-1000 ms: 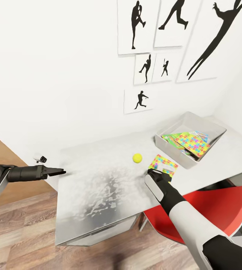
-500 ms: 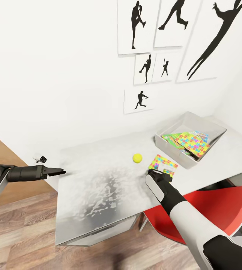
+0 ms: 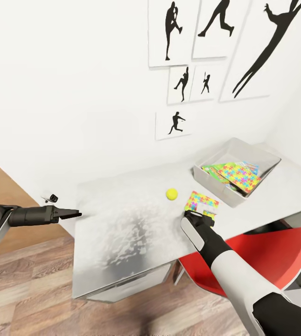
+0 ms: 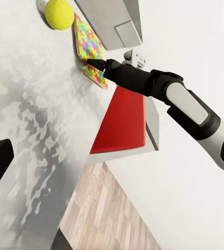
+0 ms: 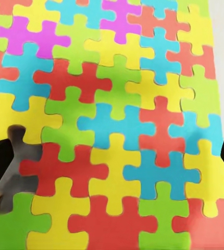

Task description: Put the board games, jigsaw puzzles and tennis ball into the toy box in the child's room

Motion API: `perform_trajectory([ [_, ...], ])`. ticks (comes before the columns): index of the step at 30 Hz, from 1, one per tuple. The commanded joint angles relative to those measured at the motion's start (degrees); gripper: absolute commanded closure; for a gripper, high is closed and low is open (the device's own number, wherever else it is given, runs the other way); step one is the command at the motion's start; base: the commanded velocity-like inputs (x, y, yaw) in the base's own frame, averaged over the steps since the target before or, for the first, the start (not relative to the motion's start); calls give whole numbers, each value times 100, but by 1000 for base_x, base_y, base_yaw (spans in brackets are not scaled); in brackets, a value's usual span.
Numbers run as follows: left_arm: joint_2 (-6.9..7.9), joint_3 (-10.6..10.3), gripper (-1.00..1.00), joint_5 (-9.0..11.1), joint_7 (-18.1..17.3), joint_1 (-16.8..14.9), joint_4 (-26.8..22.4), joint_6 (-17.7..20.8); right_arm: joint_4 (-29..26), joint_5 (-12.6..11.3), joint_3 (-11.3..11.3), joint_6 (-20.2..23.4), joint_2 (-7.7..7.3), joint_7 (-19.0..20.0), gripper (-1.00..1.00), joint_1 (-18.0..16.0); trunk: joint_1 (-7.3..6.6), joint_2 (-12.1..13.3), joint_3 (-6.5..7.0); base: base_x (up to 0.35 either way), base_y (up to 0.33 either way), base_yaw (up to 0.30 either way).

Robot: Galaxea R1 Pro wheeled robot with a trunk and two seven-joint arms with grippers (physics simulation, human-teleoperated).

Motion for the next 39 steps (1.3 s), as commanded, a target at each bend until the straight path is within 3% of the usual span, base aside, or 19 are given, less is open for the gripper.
perform_trajectory([
  [1, 9, -21, -100, 17, -18, -6, 1, 61, -7, -22, 21, 41, -4, -40, -100, -6, 3, -11, -10, -40, 20, 0],
  [13, -51, 37, -100, 66, -18, 53, 92, 69, 26, -58, -31, 37, 88, 2, -100, -186, 3, -11, -10, -7, 3, 0],
  [22, -51, 288, -100, 58, -18, 55, 97, 65, -194, -64, -31, 49, 135, -8, -100, -216, 3, -11, -10, 0, 0, 0],
  [39, -51, 304, -100, 57, -18, 55, 97, 62, -159, -71, -36, 35, 116, 53, -100, -217, 3, -11, -10, -38, 0, 0],
])
